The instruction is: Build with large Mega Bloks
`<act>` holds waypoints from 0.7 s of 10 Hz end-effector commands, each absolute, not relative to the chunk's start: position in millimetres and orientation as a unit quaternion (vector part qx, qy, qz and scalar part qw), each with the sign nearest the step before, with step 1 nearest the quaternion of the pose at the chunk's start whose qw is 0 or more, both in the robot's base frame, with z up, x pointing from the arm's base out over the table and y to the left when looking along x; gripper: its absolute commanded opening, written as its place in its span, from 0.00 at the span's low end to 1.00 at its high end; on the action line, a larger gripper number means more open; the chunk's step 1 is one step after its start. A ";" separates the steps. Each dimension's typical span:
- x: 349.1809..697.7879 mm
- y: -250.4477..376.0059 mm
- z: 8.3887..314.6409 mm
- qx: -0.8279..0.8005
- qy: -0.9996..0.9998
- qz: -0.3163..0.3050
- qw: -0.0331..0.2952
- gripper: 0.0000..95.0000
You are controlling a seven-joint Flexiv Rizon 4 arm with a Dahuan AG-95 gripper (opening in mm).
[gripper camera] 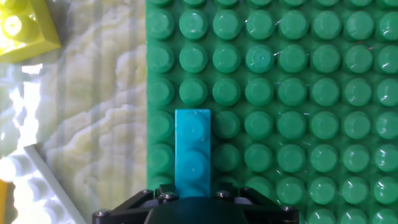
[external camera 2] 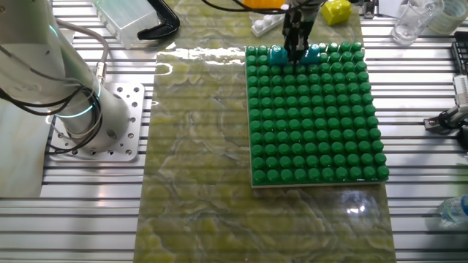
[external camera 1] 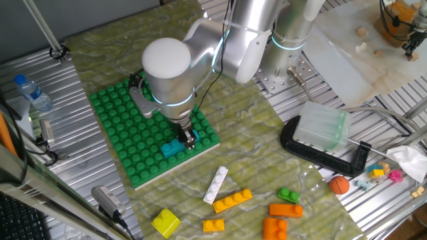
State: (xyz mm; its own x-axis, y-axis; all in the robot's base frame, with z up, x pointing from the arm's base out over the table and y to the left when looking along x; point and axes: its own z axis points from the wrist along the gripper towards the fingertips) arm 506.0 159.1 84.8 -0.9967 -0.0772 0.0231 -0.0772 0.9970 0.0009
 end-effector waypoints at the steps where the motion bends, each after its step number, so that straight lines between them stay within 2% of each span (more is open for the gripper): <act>1: 502.8 163.1 104.1 0.040 -0.999 -0.002 0.012 0.60; 2: 502.7 166.8 116.3 0.042 -0.999 -0.003 0.011 0.60; 3: 503.3 169.0 122.1 0.043 -0.999 -0.003 0.011 0.20; 4: 504.6 170.3 124.6 0.044 -0.999 0.000 0.013 0.00; 7: 508.8 166.3 112.1 0.046 -0.999 0.000 0.011 0.00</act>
State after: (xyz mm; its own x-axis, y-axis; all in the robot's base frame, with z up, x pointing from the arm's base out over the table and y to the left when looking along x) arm 512.3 167.2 109.0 -0.9955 -0.0917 0.0233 -0.0917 0.9958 0.0019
